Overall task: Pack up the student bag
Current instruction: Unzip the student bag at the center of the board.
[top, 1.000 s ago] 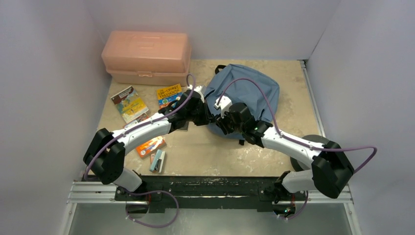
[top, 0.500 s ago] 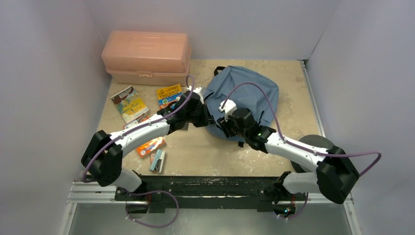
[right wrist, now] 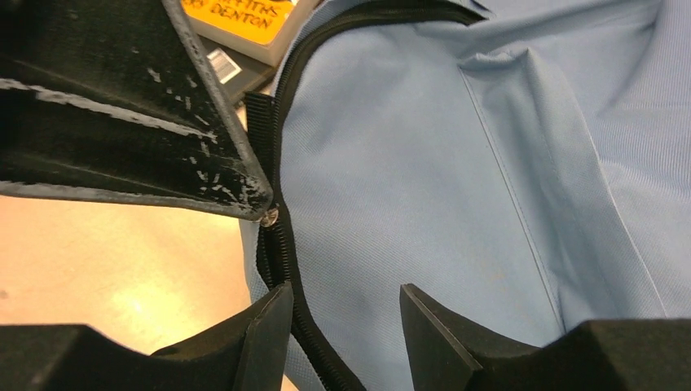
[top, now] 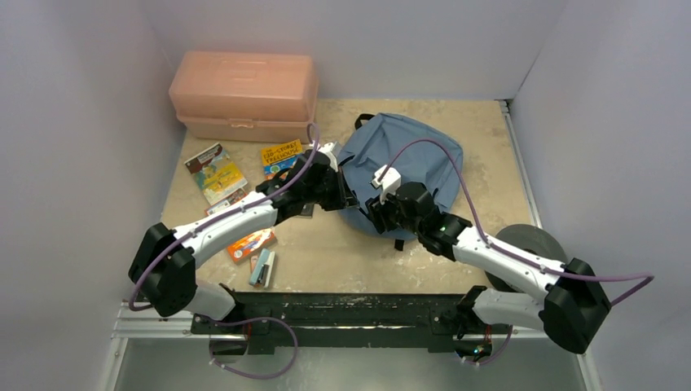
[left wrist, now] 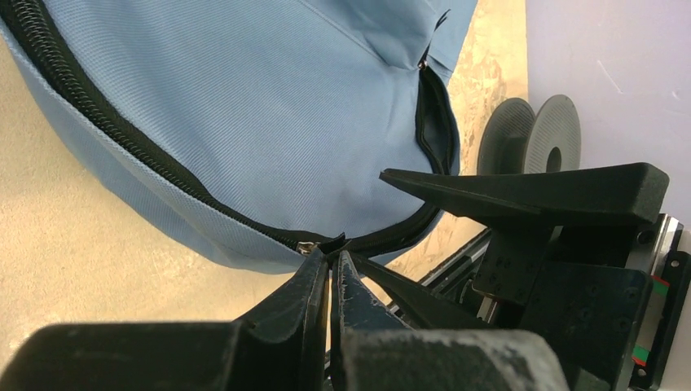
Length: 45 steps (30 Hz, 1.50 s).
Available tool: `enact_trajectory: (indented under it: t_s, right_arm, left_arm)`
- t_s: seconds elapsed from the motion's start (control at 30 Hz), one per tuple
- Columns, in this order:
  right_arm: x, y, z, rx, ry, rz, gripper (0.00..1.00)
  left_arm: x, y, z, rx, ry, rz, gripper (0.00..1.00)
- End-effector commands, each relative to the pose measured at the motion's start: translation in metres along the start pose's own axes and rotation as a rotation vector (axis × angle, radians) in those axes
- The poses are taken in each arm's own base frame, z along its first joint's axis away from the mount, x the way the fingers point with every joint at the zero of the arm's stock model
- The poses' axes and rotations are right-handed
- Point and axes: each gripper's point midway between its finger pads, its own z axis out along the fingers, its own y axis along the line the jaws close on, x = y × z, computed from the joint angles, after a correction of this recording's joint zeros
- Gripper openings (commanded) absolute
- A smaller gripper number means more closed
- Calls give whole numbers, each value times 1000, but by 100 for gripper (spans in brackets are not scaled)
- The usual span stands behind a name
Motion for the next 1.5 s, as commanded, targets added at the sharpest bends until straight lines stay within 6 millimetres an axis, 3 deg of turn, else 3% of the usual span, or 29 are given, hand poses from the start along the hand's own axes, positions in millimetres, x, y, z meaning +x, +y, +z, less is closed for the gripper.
enact_trajectory:
  t_s: [0.0, 0.23, 0.37, 0.53, 0.8, 0.97, 1.1, 1.27, 1.37, 1.47]
  right_arm:
    - [-12, 23, -10, -113, -56, 13, 56]
    - [-33, 32, -22, -171, -181, 2, 56]
    - [-56, 30, -31, -148, -302, 79, 53]
    - [-37, 24, -13, -103, -205, 80, 48]
    - [-57, 33, -53, -143, -250, 2, 52]
    - [-29, 34, -43, -92, -159, -22, 52]
    - [-24, 19, -26, 23, -153, -18, 50]
    - [-13, 6, -11, 128, -116, -9, 36]
    - [-13, 2, -15, 154, -105, 6, 1]
    - [-4, 6, -20, 130, -45, 21, 0]
  left_arm:
    - [-38, -53, -29, 158, -119, 31, 0]
    - [-37, -61, -32, 180, -111, 28, 0]
    - [-35, -61, -32, 177, -107, 27, 0]
    - [-36, -67, -38, 198, -112, 27, 0]
    - [-37, -67, -38, 185, -114, 30, 0]
    - [-38, -68, -40, 184, -113, 38, 0]
    - [-39, -72, -43, 197, -111, 34, 0]
    - [-35, -69, -47, 195, -109, 31, 0]
    - [-37, -64, -46, 174, -120, 38, 0]
    - [-57, -36, -40, 43, -179, 55, 0]
